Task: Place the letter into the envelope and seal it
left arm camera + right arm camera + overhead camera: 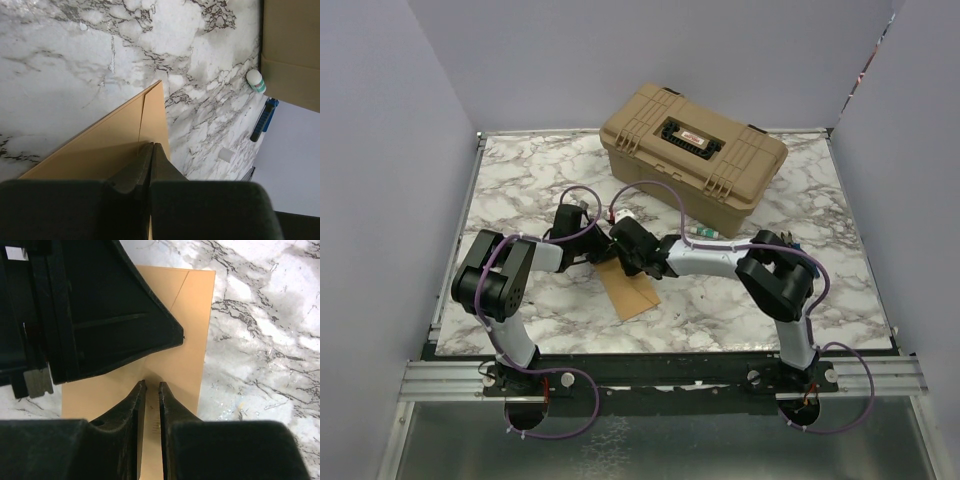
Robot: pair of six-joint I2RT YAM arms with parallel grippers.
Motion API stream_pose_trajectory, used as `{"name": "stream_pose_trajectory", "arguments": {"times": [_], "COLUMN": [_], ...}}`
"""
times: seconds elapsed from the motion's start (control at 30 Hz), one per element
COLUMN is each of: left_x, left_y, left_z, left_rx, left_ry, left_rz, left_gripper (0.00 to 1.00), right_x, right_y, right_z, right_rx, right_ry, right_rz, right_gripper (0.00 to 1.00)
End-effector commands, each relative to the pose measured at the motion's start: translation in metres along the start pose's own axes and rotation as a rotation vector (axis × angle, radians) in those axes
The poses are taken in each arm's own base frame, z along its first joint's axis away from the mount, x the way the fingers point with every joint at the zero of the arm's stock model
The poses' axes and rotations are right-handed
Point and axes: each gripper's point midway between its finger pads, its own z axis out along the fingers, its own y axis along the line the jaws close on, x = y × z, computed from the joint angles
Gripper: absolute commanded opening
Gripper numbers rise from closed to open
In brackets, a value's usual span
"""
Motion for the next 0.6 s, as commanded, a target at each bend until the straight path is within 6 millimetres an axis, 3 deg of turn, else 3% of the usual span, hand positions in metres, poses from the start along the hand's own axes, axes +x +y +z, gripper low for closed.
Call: {"name": "stream_pose_trajectory", "arguments": {"times": [0.0,0.23,0.57], "left_x": [0.045,0.044,0.044], "left_y": [0.082,0.083,0.084], "left_z": [-0.006,-0.006,-0.008], "left_rx": [-0.278,-0.284,-0.284], "left_ry": [0.109,0.105,0.102], "left_rz": [-0.077,-0.073,-0.071], "left_gripper": [0.0,0.0,0.0], "right_x": [0.114,0.128,0.137], "right_y": [-0.008,-0.007,-0.013], "right_z": [-0.009,-0.018,-0.01], "right_rx": [0.017,0.001,0.05], "right_ry": [0.321,0.354,0.418], "right_rz": [-0.033,-0.051,-0.078], "right_gripper": [0.16,0.21,0.27]}}
